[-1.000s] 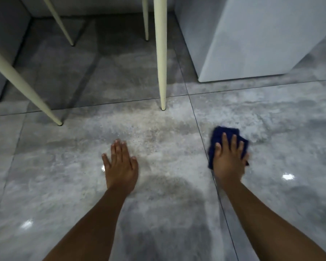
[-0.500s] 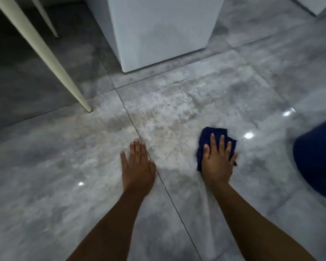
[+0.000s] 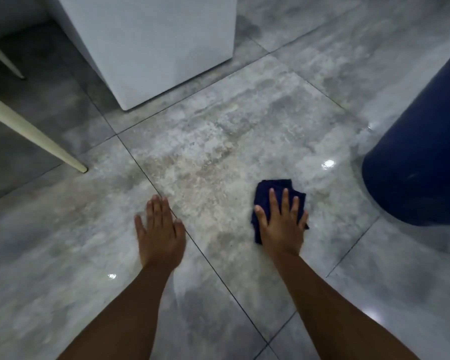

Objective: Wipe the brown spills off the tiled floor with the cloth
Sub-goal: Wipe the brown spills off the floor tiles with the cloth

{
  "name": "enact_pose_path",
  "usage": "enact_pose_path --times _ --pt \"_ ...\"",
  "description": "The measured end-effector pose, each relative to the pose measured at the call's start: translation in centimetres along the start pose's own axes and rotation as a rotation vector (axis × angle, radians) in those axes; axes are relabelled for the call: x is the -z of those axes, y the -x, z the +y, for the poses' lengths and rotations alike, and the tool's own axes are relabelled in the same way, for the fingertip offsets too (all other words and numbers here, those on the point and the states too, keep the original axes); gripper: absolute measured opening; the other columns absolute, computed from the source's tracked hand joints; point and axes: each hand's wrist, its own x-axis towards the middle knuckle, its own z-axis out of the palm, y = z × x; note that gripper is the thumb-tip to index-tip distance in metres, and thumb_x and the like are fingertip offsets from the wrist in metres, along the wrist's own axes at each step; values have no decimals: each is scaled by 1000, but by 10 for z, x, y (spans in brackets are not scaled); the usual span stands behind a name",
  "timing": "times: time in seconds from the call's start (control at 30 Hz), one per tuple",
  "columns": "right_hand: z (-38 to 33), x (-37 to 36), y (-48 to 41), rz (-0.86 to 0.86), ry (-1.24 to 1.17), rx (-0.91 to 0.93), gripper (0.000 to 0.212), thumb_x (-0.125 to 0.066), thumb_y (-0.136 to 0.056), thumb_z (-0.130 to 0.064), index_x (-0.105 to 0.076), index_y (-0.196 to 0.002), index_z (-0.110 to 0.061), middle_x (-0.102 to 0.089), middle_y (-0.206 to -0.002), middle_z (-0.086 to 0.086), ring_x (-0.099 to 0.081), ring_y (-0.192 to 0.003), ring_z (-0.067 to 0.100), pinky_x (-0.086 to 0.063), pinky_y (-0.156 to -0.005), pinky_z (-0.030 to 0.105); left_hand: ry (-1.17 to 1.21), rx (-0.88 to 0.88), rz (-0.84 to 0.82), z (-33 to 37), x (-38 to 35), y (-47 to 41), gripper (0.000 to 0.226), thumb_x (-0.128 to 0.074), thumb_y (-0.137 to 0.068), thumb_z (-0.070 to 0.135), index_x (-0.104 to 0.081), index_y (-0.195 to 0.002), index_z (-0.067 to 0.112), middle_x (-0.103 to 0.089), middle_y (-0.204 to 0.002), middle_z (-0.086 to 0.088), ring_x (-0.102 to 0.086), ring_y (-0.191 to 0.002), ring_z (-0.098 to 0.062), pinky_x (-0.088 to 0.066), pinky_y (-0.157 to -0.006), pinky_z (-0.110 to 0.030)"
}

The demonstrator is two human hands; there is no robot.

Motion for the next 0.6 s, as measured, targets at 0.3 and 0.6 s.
enact_pose_path --times 0.3,0.6 --pt "-6 -7 44 -41 -2 169 67 -14 -93 -65 -28 -148 -29 -29 -154 5 -26 -141 34 -14 -112 59 18 111 -137 23 15 1 65 -3 -94 38 8 -149 6 14 -158 -11 15 -146 -23 7 -117 -49" --pt "44 12 -20 103 -14 -82 58 -19 -98 -55 -9 -151 -35 -2 -161 -2 2 -147 24 3 -115 51 57 -269 -154 132 -18 44 62 -29 -91 32 -37 -142 -2 -34 -150 -21 -31 -140 -32 -13 -111 -53"
